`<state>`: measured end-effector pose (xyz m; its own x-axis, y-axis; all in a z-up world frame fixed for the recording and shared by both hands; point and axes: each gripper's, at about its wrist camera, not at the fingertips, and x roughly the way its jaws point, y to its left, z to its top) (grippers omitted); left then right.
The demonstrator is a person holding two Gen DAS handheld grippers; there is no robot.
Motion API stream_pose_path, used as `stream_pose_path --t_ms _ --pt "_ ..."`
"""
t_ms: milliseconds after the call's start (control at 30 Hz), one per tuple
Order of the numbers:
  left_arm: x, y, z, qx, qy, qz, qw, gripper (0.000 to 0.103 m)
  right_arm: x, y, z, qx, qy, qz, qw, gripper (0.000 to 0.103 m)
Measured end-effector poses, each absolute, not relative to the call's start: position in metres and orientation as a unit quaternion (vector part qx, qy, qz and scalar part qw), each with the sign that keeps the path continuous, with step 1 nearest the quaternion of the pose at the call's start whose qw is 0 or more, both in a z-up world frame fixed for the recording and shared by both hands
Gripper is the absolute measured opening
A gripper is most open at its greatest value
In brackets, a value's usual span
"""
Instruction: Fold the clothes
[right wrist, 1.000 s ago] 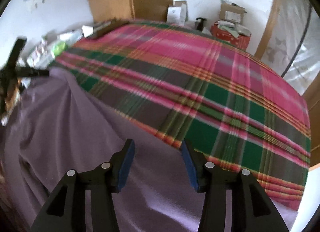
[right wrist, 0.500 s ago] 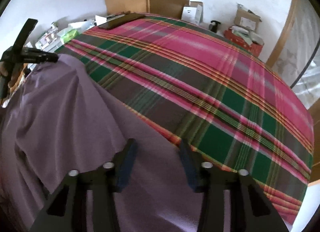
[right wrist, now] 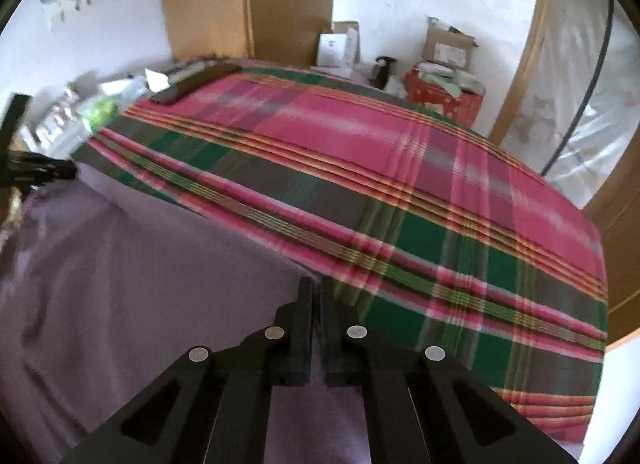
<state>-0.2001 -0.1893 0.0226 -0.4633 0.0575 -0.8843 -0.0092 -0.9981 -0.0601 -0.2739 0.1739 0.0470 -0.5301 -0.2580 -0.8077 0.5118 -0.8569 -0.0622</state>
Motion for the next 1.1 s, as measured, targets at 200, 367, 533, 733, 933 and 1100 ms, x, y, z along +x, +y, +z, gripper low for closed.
stream_pose_path --t_ms 200,367,533,733,933,1100 --pt "-0.202 -0.191 0.023 -0.519 -0.027 0.854 0.022 0.029 -0.279 0.171 0.039 0.433 0.154 -0.862 0.211 0.004" --pt "-0.198 -0.198 0.025 -0.519 -0.045 0.853 0.023 0.029 -0.281 0.17 0.039 0.438 0.154 -0.863 0.201 0.007" --pt "-0.193 -0.216 0.029 -0.521 -0.073 0.85 0.004 0.029 -0.278 0.172 0.047 0.432 0.139 -0.874 0.174 0.013" --pt "-0.175 -0.221 0.039 -0.517 -0.075 0.852 0.011 0.029 -0.263 0.165 0.069 0.413 0.111 -0.885 0.182 0.013" --pt "-0.146 -0.232 0.053 -0.512 -0.084 0.855 0.013 0.029 -0.234 0.148 0.093 0.401 0.118 -0.886 0.2 0.014" --pt "-0.118 -0.232 0.057 -0.516 -0.078 0.852 0.027 0.029 -0.2 0.125 0.108 0.4 0.105 -0.873 0.259 0.014"
